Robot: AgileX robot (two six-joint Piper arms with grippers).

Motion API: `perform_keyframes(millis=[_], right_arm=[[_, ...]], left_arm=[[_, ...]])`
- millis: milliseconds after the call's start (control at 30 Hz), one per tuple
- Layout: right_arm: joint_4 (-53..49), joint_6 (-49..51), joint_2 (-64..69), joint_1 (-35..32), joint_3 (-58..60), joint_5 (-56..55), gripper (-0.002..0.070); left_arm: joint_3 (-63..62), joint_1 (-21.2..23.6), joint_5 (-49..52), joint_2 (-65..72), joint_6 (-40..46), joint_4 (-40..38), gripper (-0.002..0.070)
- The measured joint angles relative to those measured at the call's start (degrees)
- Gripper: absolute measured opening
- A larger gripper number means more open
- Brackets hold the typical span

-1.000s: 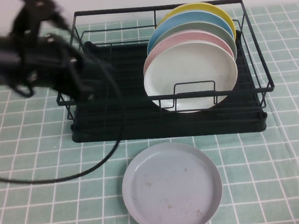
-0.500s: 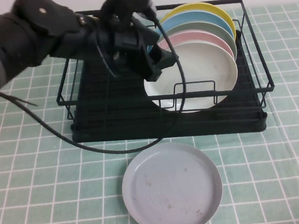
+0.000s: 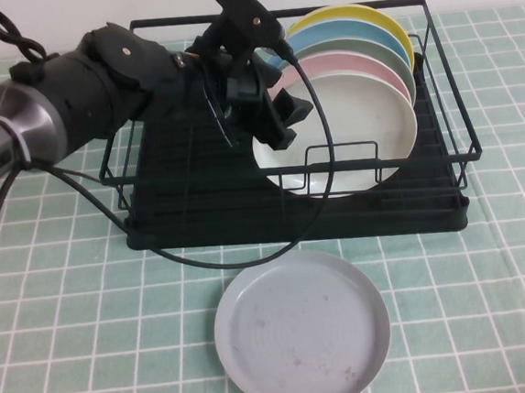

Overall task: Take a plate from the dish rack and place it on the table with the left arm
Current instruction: Grasp the plate from the shelf

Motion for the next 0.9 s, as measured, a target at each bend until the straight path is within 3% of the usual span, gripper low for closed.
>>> perform_keyframes(millis=[200, 467, 733, 900], right_arm=[[0.0, 0.0, 0.0, 0.0, 0.0, 0.0, -0.0018], [0.0, 0.0, 0.0, 0.0, 0.0, 0.0, -0.0018], [0.0, 0.0, 0.0, 0.0, 0.0, 0.0, -0.0018], [0.0, 0.0, 0.0, 0.0, 0.0, 0.0, -0.0018]], left_arm=[[-0.9, 0.0, -0.5, 1.3, 0.8, -3.2, 0.0405], [-1.2, 0.0, -1.2, 2.1, 1.1, -4.1, 0.0184], [-1.2, 0.0, -2.5, 2.2, 2.2, -3.9, 0.0060], [-1.2, 0.0, -3.0, 0.3, 3.0, -3.1, 0.0039]])
